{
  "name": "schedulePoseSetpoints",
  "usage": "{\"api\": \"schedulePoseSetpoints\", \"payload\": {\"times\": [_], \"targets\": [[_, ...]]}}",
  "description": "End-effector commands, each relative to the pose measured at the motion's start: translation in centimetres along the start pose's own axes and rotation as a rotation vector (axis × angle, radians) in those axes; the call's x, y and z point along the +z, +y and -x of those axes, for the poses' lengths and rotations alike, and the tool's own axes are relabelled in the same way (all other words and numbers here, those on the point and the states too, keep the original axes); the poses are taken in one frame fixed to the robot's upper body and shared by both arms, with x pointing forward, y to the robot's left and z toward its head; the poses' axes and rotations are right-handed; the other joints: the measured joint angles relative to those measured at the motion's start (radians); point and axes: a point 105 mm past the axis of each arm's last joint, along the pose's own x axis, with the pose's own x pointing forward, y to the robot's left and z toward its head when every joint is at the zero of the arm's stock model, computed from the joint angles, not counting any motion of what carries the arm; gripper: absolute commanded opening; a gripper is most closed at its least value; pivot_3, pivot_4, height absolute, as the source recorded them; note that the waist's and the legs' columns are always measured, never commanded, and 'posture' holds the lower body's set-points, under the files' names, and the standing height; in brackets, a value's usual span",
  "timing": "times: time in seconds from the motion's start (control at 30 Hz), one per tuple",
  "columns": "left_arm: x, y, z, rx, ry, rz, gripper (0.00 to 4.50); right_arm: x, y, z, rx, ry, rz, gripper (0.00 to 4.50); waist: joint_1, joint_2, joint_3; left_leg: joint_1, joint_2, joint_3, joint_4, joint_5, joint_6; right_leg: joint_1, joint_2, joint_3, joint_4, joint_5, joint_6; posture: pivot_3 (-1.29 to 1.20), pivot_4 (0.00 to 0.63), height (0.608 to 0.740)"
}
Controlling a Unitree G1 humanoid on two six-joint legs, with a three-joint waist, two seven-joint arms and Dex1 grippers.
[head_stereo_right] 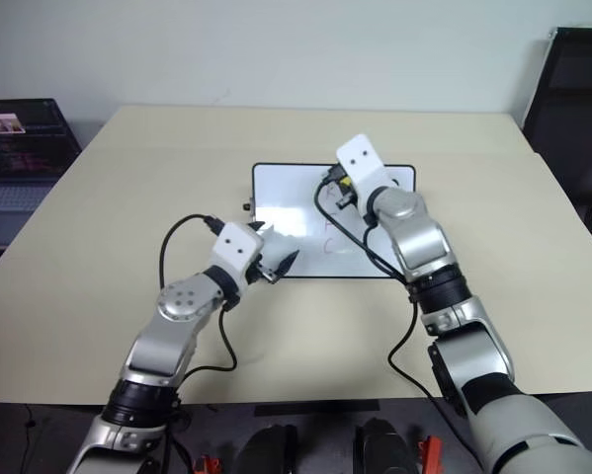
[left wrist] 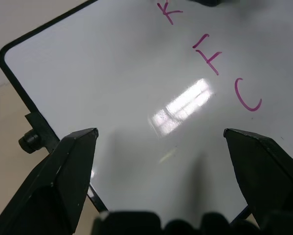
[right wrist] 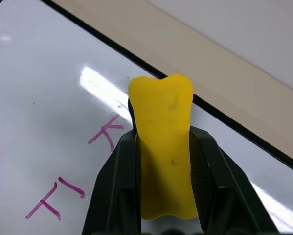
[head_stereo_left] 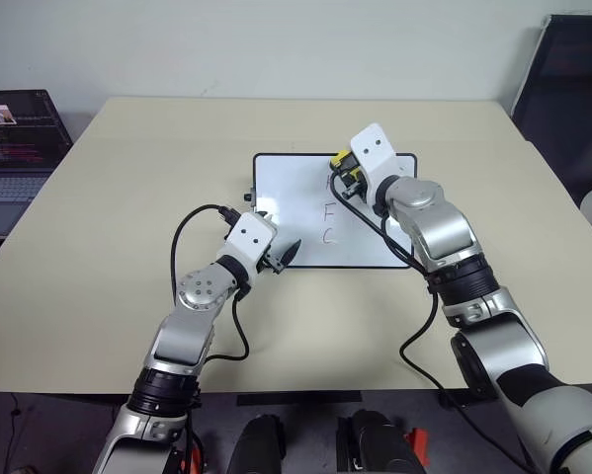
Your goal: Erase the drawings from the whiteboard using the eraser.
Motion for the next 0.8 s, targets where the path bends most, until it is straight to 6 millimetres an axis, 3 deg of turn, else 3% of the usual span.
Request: {"api": "schedulePoseSetpoints", "payload": {"times": [0.03, 0.2, 0.37, 0.6, 0.8], "targets": [[1.5, 1.0, 0.4, 0.048, -0.057, -0.010, 4.50, -0.2, 0.9, -0.3, 0.058, 0.035, 0.038, 0.97, 0.000, 0.000, 0.000, 0.000, 0.000, 0.000, 0.000, 0.000, 0.000, 0.000, 0.000, 0.000, 0.000, 0.000, 0.000, 0.00, 0.150, 0.740], [1.5, 1.2, 0.5, 0.068, -0.060, -0.002, 4.50, -2.2, 1.7, -0.5, 0.118, 0.097, 0.076, 0.97, -0.002, -0.001, -0.001, 0.001, 0.001, 0.000, 0.001, 0.000, 0.000, 0.000, 0.001, 0.000, 0.000, 0.001, 0.000, 0.00, 0.150, 0.740], [1.1, 1.4, 0.7, 0.086, -0.051, 0.004, 4.50, -2.9, 2.1, -0.4, 0.145, 0.115, 0.089, 0.97, -0.002, -0.001, -0.002, 0.001, 0.001, 0.000, 0.001, 0.000, 0.000, 0.001, 0.001, 0.000, 0.000, 0.004, 0.000, 0.00, 0.150, 0.740], [0.8, 1.1, 0.7, 0.081, -0.047, 0.012, 4.50, -2.3, 1.5, -0.1, 0.142, 0.103, 0.100, 0.97, -0.001, -0.002, -0.002, 0.003, 0.001, 0.001, 0.002, 0.001, 0.000, 0.002, 0.001, 0.000, 0.000, 0.004, 0.000, 0.00, 0.150, 0.740], [0.9, 0.7, -0.2, 0.055, -0.062, 0.017, 4.50, -0.4, 0.0, 1.0, 0.092, 0.060, 0.099, 0.97, 0.004, -0.002, -0.002, 0.002, 0.001, 0.000, 0.001, 0.001, 0.000, 0.001, 0.001, 0.000, 0.000, 0.004, 0.000, 0.00, 0.150, 0.740]]}}
